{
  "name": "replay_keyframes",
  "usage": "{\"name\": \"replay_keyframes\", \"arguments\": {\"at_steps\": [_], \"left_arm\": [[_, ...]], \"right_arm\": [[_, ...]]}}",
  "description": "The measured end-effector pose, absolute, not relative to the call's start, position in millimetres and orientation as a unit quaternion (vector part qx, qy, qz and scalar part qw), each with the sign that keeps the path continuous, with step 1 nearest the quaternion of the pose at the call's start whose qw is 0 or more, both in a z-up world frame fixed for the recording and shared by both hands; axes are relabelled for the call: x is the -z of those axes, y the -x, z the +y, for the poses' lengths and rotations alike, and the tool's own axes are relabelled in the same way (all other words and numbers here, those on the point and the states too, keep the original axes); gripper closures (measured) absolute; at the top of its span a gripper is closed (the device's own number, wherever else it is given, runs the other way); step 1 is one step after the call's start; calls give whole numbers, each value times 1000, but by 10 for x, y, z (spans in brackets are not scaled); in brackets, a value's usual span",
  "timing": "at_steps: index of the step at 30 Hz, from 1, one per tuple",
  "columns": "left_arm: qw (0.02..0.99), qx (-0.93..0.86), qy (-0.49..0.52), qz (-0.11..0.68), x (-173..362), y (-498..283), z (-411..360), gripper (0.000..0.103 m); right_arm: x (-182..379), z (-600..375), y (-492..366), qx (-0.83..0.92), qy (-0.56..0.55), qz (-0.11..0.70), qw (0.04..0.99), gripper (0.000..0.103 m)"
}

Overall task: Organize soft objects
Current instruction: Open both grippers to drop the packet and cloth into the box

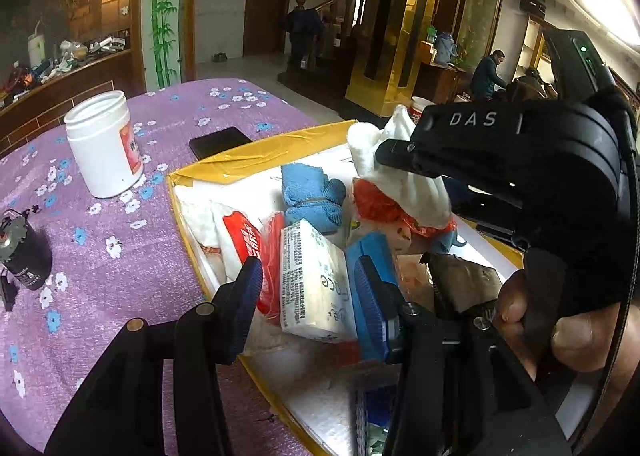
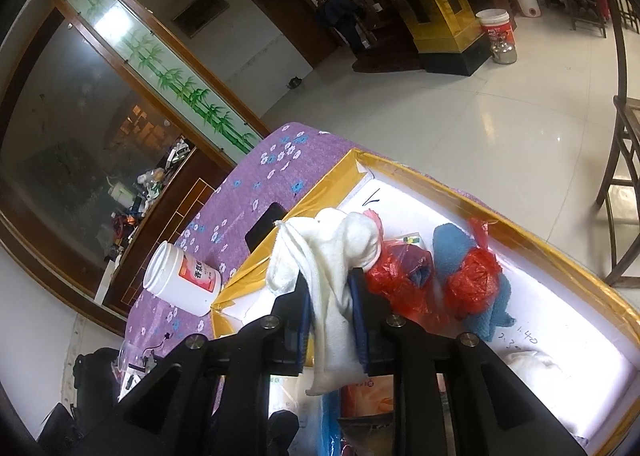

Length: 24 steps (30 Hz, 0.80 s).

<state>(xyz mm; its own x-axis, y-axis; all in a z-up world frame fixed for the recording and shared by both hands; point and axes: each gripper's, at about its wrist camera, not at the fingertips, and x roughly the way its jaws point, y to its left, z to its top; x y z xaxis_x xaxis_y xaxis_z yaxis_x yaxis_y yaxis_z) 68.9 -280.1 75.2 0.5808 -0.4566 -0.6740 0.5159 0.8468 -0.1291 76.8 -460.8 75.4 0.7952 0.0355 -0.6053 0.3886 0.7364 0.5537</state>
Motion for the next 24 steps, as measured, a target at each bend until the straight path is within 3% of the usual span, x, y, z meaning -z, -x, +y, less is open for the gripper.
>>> {"name": "replay_keyframes", "arguments": {"at_steps": [10,18,24], "left_arm": [[897,261,-49,354,-790,-660,-2721,53],[902,249,-60,347,-798,-600,-2684,52],[905,243,-61,343,-819,-376,-2508,46]], "right_arm": [[-850,-4574,-706,100,-341,284,891,55],[-943,-4551,-643,105,-329,264,901,51],[-1015,-4540,-575,94,-332,235,909,48]]}}
